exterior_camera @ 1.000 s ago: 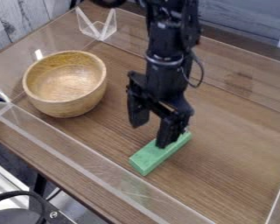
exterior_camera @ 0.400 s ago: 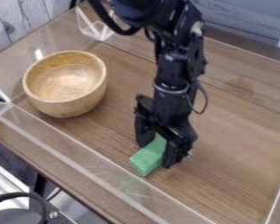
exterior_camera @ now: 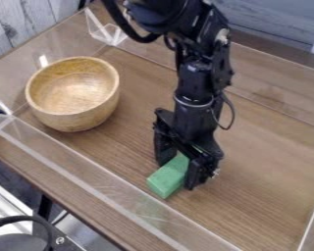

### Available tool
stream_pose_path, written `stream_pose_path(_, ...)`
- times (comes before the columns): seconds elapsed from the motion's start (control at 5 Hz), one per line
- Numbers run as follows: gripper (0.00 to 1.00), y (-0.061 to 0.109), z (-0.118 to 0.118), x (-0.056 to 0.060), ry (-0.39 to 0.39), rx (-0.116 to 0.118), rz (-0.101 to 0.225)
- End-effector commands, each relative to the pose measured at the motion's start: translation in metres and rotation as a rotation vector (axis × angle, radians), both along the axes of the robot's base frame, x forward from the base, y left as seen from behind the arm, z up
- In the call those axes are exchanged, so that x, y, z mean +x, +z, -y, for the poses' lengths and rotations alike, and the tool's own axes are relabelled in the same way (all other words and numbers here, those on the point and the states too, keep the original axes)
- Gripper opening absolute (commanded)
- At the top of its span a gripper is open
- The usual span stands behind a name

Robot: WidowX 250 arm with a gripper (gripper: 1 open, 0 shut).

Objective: Put the green block in the brown bowl

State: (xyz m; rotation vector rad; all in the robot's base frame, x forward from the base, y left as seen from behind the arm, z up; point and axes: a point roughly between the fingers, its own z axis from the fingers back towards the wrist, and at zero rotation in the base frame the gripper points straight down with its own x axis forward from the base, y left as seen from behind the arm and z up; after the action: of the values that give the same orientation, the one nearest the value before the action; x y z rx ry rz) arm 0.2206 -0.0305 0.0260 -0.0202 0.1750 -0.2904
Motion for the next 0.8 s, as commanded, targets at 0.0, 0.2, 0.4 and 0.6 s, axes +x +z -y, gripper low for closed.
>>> stream_pose_path(0.0,1.0,0.0079,0.0029,0.0067,-0.004,-0.011,0.044)
stream_pose_path(0.2,1.0,0.0079,0.0029,0.0059,-0.002,-0.014,0.044)
stream_pose_path(0.4,1.0,0.0079,0.0029,0.0052,-0.001,-0.018,0.044)
stream_pose_path(0.6,1.0,0.0083,0.0027,0.0052,0.002,-0.021,0.045)
